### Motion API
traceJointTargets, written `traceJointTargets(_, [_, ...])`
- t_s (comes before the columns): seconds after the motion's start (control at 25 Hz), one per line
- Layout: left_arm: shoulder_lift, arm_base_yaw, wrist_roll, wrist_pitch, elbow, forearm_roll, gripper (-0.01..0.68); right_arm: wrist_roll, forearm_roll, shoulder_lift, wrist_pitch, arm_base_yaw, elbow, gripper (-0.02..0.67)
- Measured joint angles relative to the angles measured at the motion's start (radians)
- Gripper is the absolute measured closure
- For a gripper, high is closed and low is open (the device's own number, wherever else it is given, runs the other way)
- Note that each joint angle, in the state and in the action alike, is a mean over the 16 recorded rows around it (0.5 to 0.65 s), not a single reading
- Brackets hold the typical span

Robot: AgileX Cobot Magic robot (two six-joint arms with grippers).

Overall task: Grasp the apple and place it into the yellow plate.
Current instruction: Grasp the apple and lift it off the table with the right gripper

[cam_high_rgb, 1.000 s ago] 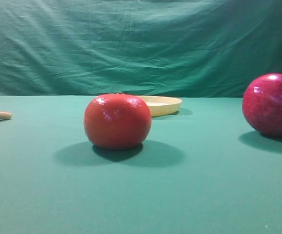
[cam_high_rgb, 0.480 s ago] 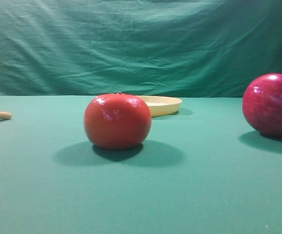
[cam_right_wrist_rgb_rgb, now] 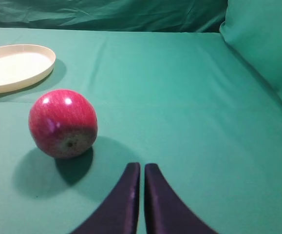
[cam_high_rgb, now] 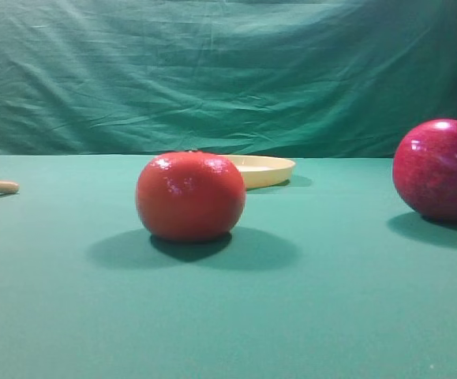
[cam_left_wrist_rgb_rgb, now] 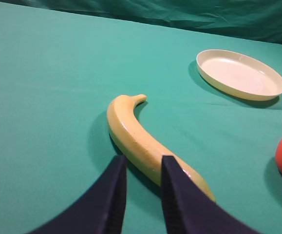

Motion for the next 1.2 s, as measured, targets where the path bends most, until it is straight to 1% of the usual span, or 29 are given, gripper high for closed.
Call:
traceJointTargets(0.28, [0.000,0.000,0.000,0.000,0.000,0.000,0.516,0.064,-0.014,0.006,0.013,0.000,-0.064,0.649])
traceJointTargets(0.6, [0.000,0.000,0.000,0.000,0.000,0.000,0.516,0.069,-0.038,0.109,0.030,0.000,-0.198,0.649])
traceJointTargets(0.8, [0.000,0.000,0.000,0.000,0.000,0.000,0.516,0.023,-0.048,0.242,0.025,0.000,-0.274,0.649])
traceJointTargets(1.2, [0.000,0.000,0.000,0.000,0.000,0.000,0.516,-0.132,-0.019,0.561,0.038,0.000,-0.410,0.649])
